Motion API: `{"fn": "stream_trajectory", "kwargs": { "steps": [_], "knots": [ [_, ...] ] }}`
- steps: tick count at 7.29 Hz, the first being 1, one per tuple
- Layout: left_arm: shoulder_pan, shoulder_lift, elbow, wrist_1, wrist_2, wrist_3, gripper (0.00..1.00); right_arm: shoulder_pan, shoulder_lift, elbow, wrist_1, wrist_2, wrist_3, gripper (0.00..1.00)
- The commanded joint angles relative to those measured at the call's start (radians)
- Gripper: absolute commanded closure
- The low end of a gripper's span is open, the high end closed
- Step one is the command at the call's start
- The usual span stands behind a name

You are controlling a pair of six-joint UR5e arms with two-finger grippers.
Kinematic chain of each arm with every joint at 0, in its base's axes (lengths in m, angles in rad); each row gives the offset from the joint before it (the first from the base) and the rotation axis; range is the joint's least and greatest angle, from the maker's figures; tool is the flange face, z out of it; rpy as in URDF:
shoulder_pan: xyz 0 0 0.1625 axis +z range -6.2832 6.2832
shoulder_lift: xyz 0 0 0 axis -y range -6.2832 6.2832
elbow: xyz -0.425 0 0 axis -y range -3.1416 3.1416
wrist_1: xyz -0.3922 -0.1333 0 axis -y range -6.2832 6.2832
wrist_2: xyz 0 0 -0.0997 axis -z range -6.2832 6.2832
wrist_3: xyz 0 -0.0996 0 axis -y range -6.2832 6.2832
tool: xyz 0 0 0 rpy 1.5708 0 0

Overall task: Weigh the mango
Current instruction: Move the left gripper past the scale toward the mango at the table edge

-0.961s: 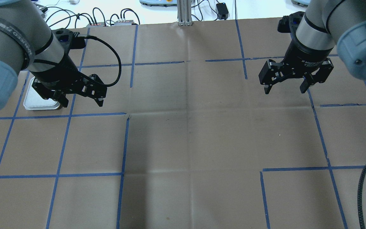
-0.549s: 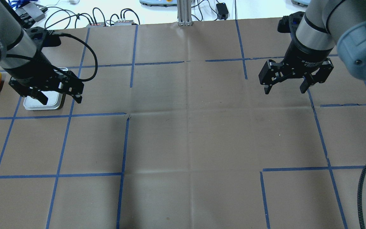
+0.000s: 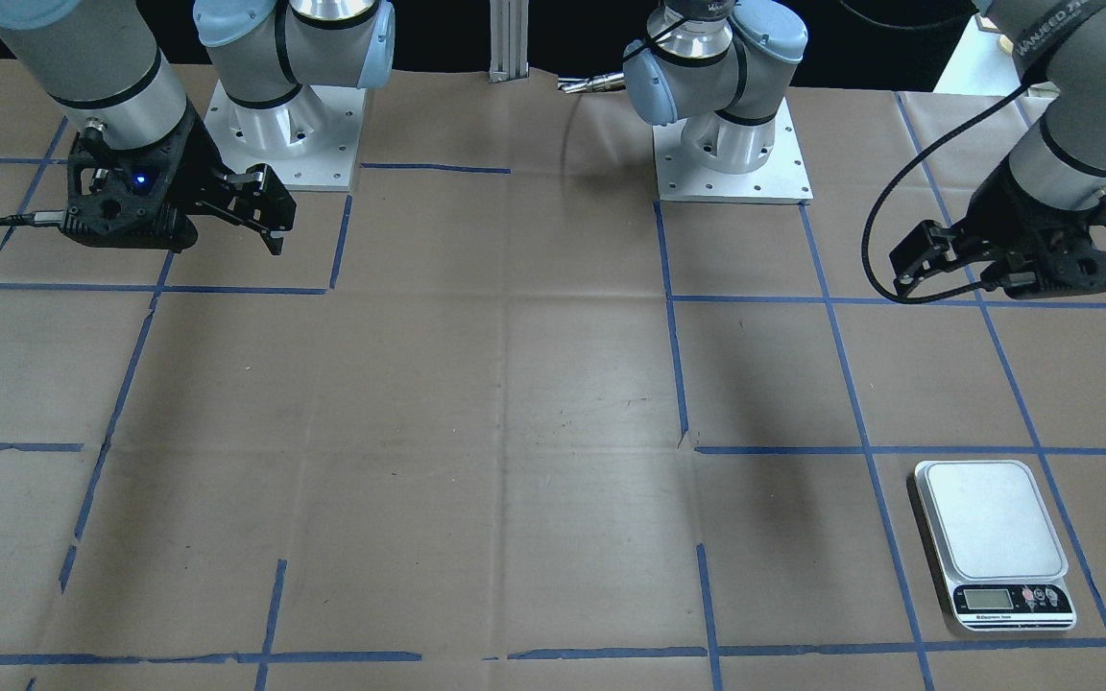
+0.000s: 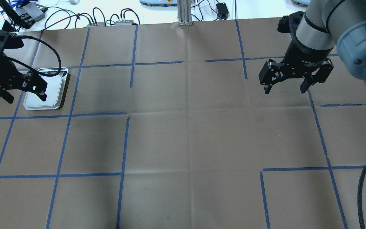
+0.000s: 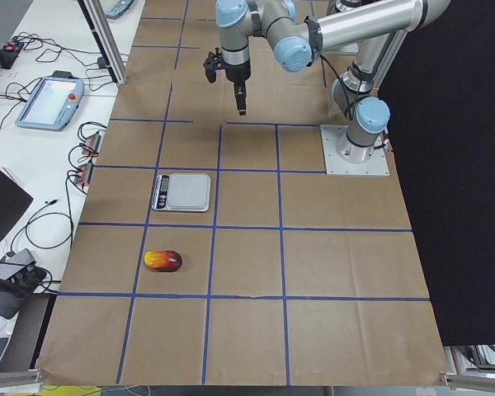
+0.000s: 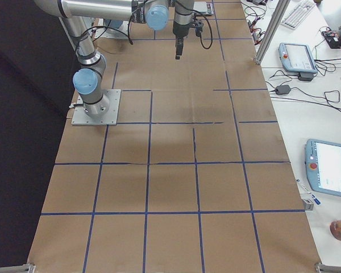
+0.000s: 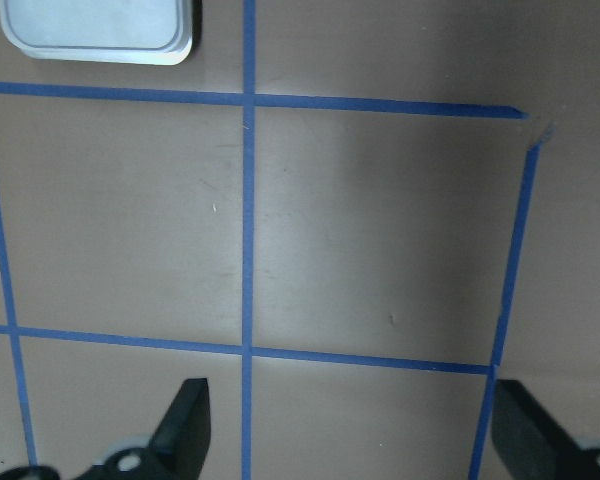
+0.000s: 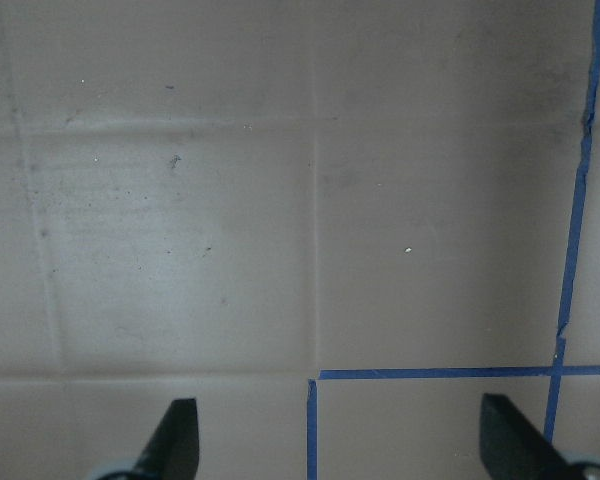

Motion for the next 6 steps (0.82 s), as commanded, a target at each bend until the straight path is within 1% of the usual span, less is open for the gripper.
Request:
{"fn": "stream_trajectory", "kwargs": {
  "steps": [1, 2, 3, 4, 5, 6],
  "knots": [
    [0.097, -0.129, 0.021, 0.183, 0.0, 0.12, 0.0, 0.0, 0.0, 0.0, 0.0, 0.0, 0.0, 0.0],
    [0.123, -0.183, 0.027, 0.273, 0.003, 0.168, 0.0, 0.0, 0.0, 0.0, 0.0, 0.0, 0.0, 0.0],
    [0.165, -0.255, 0.068, 0.283, 0.0, 0.223, 0.0, 0.0, 0.0, 0.0, 0.0, 0.0, 0.0, 0.0],
    [0.186, -0.318, 0.15, 0.283, 0.0, 0.259, 0.0, 0.0, 0.0, 0.0, 0.0, 0.0, 0.0, 0.0],
    [0.211, -0.405, 0.245, 0.283, -0.001, 0.318, 0.0, 0.0, 0.0, 0.0, 0.0, 0.0, 0.0, 0.0],
    [0.237, -0.503, 0.343, 0.283, -0.006, 0.333, 0.0, 0.0, 0.0, 0.0, 0.0, 0.0, 0.0, 0.0]
  ]
}}
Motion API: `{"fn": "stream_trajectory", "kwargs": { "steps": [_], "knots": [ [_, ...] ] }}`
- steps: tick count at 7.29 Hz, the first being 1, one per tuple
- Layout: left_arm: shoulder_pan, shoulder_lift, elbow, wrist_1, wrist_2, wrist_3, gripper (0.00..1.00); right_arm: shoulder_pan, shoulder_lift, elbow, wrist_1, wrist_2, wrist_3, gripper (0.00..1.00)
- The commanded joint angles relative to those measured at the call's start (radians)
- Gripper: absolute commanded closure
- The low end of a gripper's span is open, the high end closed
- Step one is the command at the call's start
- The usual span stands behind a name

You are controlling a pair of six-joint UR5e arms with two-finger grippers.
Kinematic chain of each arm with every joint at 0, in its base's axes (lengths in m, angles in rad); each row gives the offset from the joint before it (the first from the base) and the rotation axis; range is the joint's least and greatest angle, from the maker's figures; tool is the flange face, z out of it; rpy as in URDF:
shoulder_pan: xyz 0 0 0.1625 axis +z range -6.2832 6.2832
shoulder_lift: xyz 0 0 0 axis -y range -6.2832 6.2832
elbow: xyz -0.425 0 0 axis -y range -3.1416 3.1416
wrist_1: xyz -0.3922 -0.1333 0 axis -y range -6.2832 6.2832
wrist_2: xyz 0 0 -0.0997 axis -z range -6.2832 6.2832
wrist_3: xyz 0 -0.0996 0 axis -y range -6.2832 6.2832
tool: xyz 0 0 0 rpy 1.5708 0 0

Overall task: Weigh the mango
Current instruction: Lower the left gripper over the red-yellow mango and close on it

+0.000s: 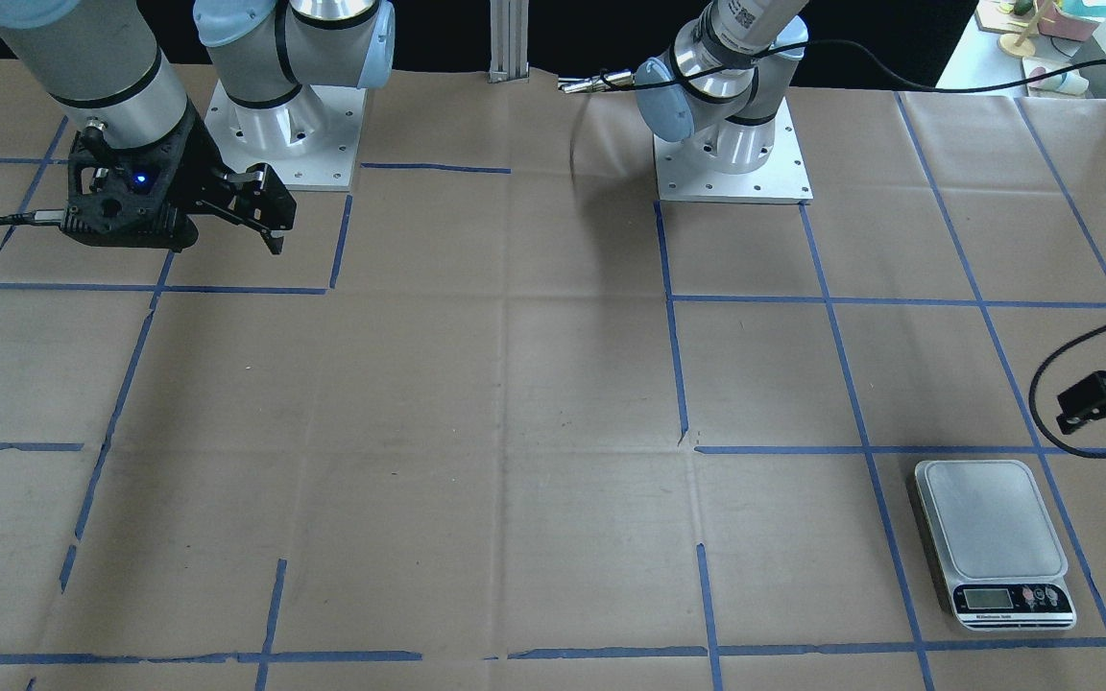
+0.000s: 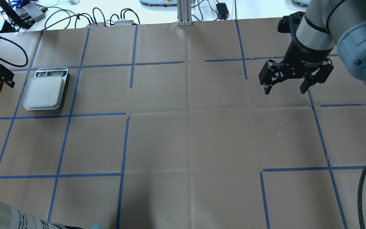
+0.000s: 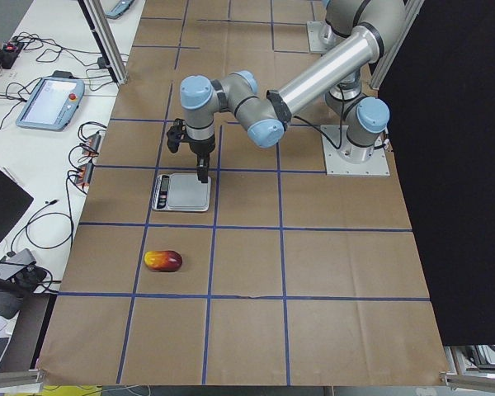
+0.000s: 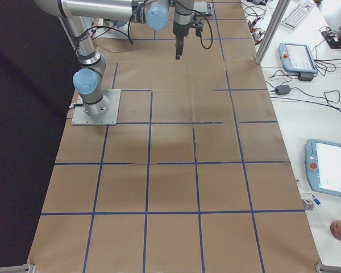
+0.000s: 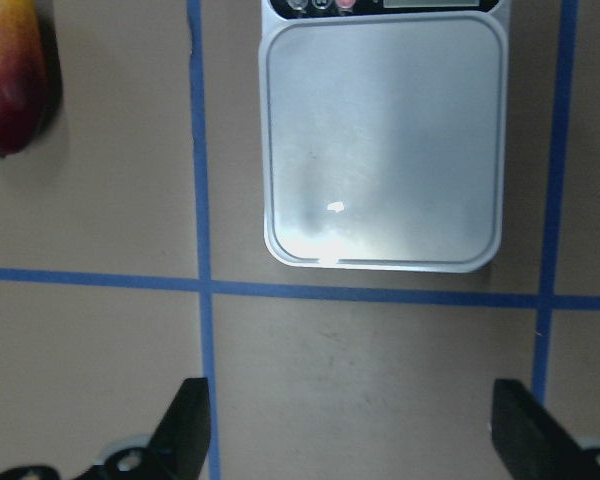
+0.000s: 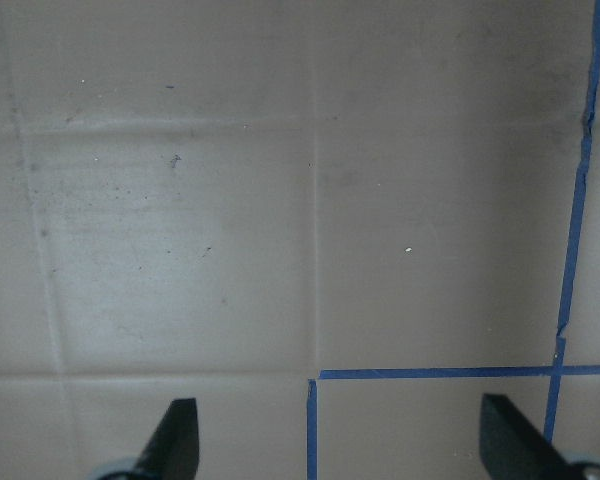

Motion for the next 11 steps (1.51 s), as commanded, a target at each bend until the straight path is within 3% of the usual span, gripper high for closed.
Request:
{"fn": "stream_trajectory", "kwargs": {
  "steps": [1, 3, 5, 11],
  "knots": [
    [0.063, -0.207, 0.22, 0.002, -0.004, 0.058, 0.0, 0.0, 0.0, 0.0, 0.0, 0.0, 0.0, 0.0],
    [0.106, -0.389, 0.47, -0.019, 0.001, 0.098, 0.0, 0.0, 0.0, 0.0, 0.0, 0.0, 0.0, 0.0],
    [0.12, -0.508, 0.642, -0.167, -0.012, 0.101, 0.0, 0.0, 0.0, 0.0, 0.0, 0.0, 0.0, 0.0],
    [0.115, -0.583, 0.676, -0.151, -0.015, 0.087, 0.0, 0.0, 0.0, 0.0, 0.0, 0.0, 0.0, 0.0]
  ]
}}
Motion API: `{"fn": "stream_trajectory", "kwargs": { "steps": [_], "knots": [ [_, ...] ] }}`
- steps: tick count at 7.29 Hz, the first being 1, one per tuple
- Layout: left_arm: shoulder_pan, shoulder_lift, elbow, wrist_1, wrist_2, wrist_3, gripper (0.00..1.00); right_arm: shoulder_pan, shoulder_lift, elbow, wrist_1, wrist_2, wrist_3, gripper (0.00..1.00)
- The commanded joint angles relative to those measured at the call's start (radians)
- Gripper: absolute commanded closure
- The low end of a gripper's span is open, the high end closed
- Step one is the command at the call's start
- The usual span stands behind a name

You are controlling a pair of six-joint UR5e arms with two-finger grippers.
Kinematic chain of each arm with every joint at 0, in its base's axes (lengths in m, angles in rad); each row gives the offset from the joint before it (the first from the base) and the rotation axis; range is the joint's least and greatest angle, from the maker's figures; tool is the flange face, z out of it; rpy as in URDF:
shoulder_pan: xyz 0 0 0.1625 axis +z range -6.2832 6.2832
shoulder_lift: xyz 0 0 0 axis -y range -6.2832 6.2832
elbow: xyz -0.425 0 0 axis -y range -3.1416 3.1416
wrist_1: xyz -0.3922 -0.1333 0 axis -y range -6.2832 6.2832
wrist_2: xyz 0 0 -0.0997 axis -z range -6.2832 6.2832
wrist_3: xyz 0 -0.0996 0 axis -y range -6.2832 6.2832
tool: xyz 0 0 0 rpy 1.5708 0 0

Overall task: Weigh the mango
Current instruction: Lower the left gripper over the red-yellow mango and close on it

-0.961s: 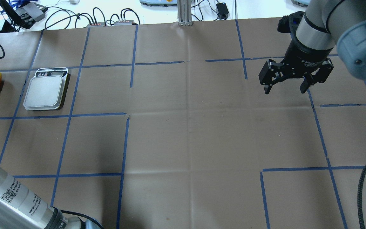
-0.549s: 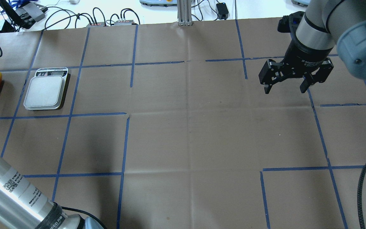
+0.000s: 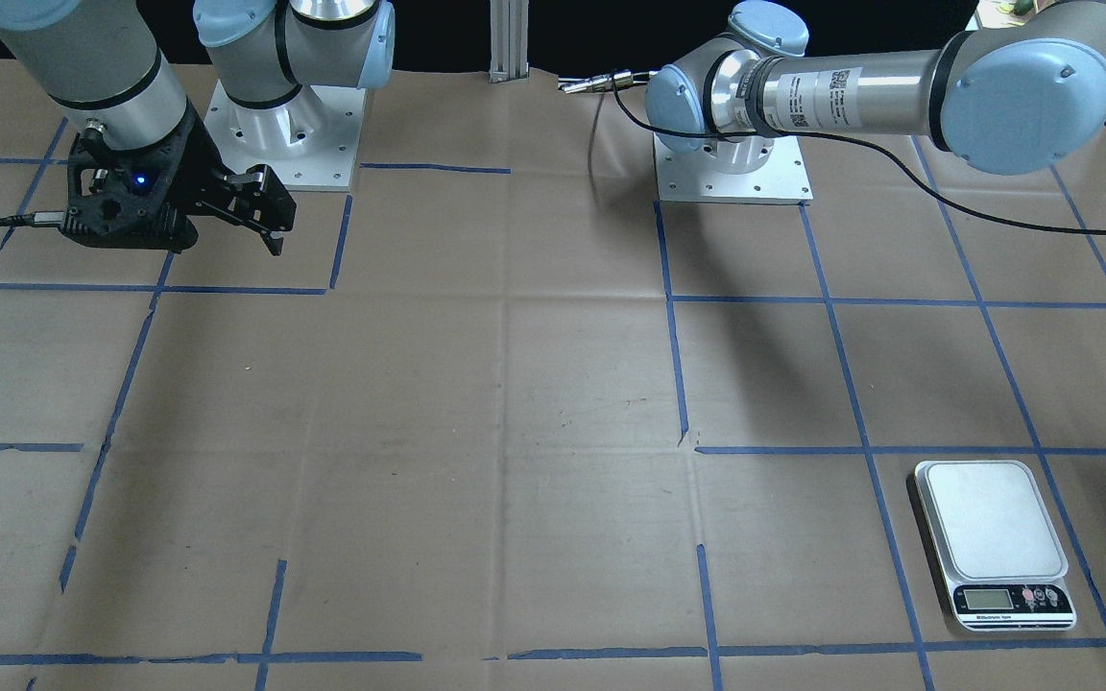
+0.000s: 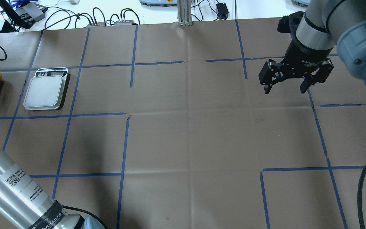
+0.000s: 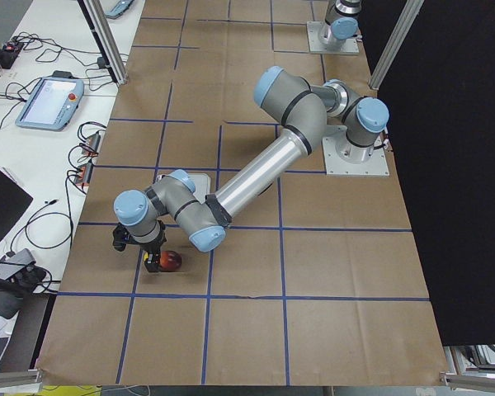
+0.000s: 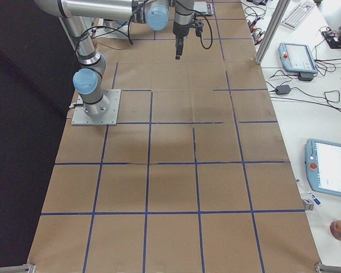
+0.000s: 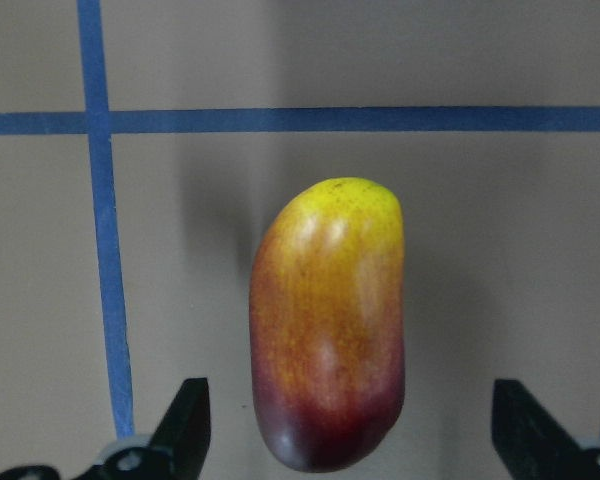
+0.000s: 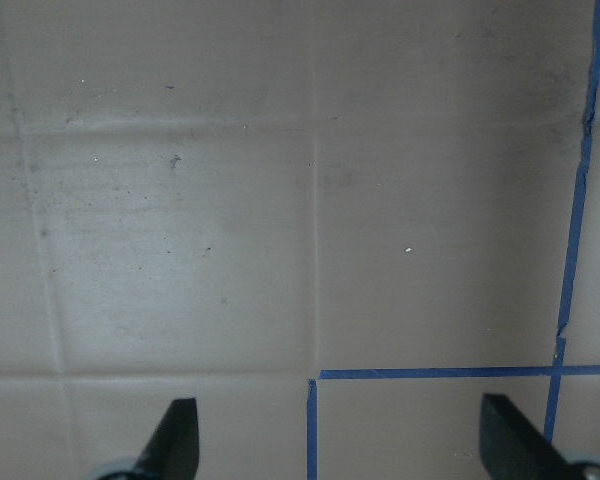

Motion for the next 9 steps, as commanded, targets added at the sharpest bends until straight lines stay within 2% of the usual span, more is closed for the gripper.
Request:
{"fn": "stream_trajectory", "kwargs": {
  "steps": [1, 2, 3, 4, 5, 6, 7, 8, 9],
  "knots": [
    [0.0, -0.031, 0.018, 0.011, 0.0, 0.0, 0.0, 0.0, 0.0, 0.0, 0.0, 0.0, 0.0, 0.0],
    [0.0, -0.061, 0.058, 0.011, -0.002, 0.0, 0.01, 0.0, 0.0, 0.0, 0.0, 0.0, 0.0, 0.0],
    [-0.002, -0.089, 0.098, 0.0, 0.001, 0.0, 0.06, 0.0, 0.0, 0.0, 0.0, 0.0, 0.0, 0.0],
    [-0.006, -0.101, 0.112, -0.011, 0.006, 0.0, 0.19, 0.0, 0.0, 0.0, 0.0, 0.0, 0.0, 0.0],
    [-0.008, -0.103, 0.111, -0.024, 0.005, 0.0, 0.24, 0.0, 0.0, 0.0, 0.0, 0.0, 0.0, 0.0],
    [-0.008, -0.103, 0.111, -0.031, 0.003, 0.0, 0.25, 0.0, 0.0, 0.0, 0.0, 0.0, 0.0, 0.0],
    [-0.009, -0.103, 0.111, -0.038, 0.005, 0.0, 0.33, 0.0, 0.0, 0.0, 0.0, 0.0, 0.0, 0.0],
    [-0.008, -0.102, 0.115, -0.06, 0.005, 0.0, 0.47, 0.0, 0.0, 0.0, 0.0, 0.0, 0.0, 0.0],
    [-0.009, -0.098, 0.115, -0.063, 0.008, 0.0, 0.56, 0.0, 0.0, 0.0, 0.0, 0.0, 0.0, 0.0]
  ]
}}
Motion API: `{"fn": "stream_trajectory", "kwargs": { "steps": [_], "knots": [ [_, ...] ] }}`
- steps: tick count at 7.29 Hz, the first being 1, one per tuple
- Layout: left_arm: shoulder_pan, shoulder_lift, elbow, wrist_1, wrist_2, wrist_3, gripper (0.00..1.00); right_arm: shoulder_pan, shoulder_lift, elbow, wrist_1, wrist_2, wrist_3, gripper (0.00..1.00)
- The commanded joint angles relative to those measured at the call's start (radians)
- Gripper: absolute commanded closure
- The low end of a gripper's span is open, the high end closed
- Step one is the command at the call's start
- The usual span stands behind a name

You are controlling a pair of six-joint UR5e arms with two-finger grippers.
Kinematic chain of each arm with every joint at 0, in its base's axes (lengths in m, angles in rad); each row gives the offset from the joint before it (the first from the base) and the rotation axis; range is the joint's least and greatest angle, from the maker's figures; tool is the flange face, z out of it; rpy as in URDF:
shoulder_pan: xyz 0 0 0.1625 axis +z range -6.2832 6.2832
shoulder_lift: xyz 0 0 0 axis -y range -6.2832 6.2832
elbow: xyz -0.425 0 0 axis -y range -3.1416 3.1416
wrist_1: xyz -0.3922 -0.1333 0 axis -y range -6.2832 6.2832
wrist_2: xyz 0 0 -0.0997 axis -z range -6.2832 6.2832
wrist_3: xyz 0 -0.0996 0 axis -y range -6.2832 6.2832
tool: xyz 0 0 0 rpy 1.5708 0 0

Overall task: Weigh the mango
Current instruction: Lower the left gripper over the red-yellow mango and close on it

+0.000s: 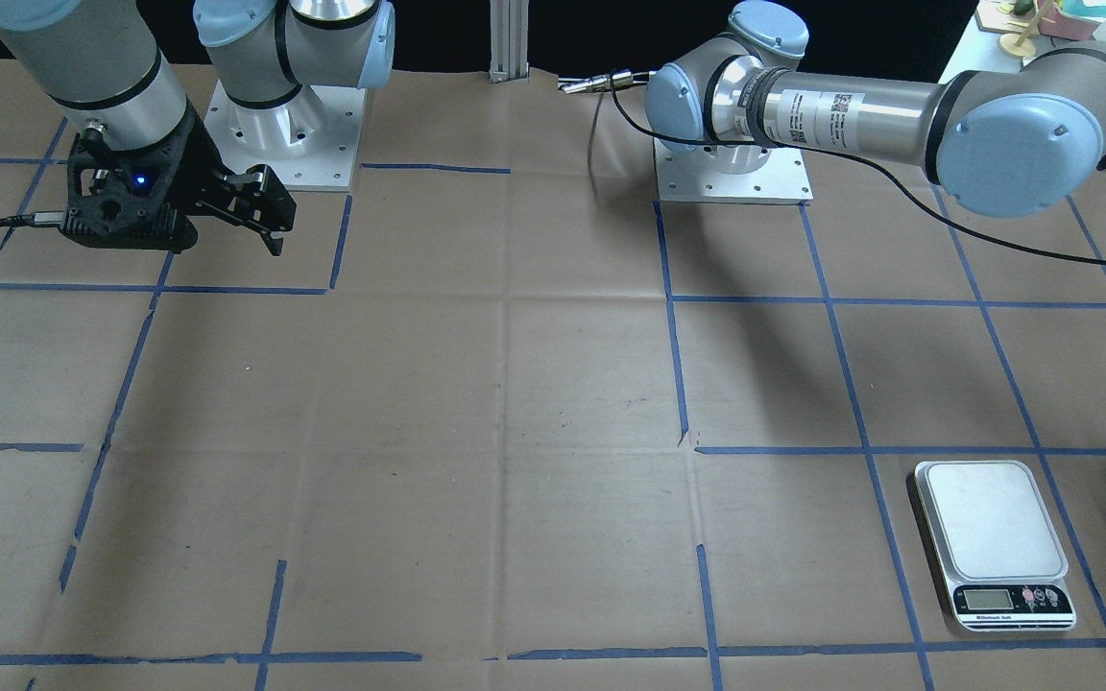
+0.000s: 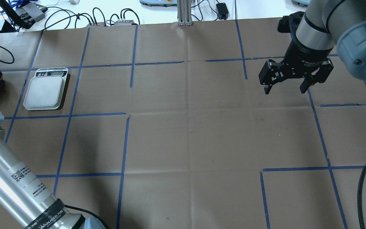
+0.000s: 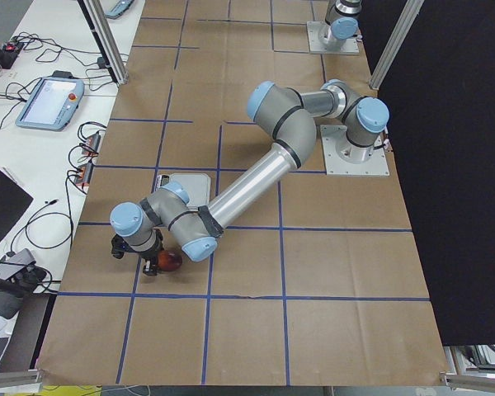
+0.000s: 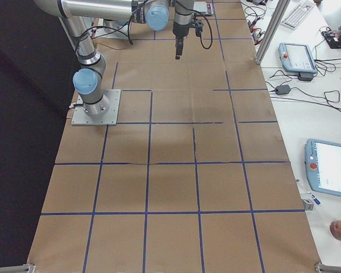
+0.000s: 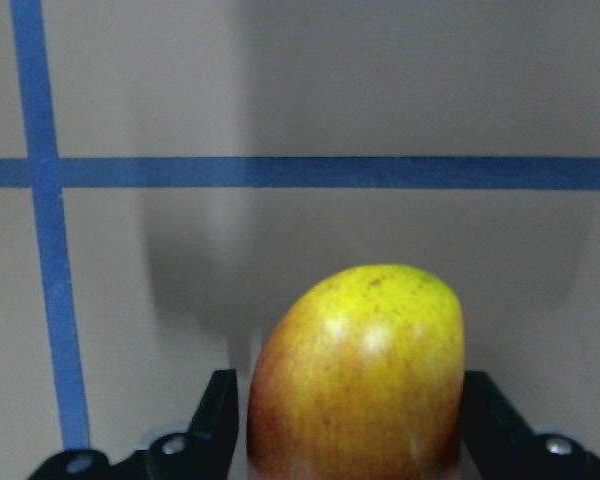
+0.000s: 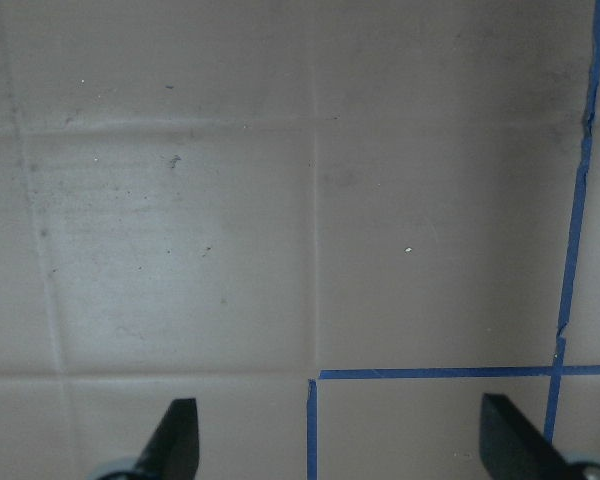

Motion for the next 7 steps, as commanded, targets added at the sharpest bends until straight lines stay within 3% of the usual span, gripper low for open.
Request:
{"fn": "stream_trajectory", "kwargs": {
  "steps": [1, 2, 7],
  "knots": [
    [-0.001, 0.009, 0.003, -0.035, 0.004, 0.0, 0.62, 0.0, 0.0, 0.0, 0.0, 0.0, 0.0, 0.0],
    [-0.007, 0.03, 0.006, -0.083, 0.004, 0.0, 0.67, 0.0, 0.0, 0.0, 0.0, 0.0, 0.0, 0.0],
    [-0.157, 0.194, -0.05, -0.279, 0.004, -0.135, 0.68, 0.0, 0.0, 0.0, 0.0, 0.0, 0.0, 0.0]
  ]
}}
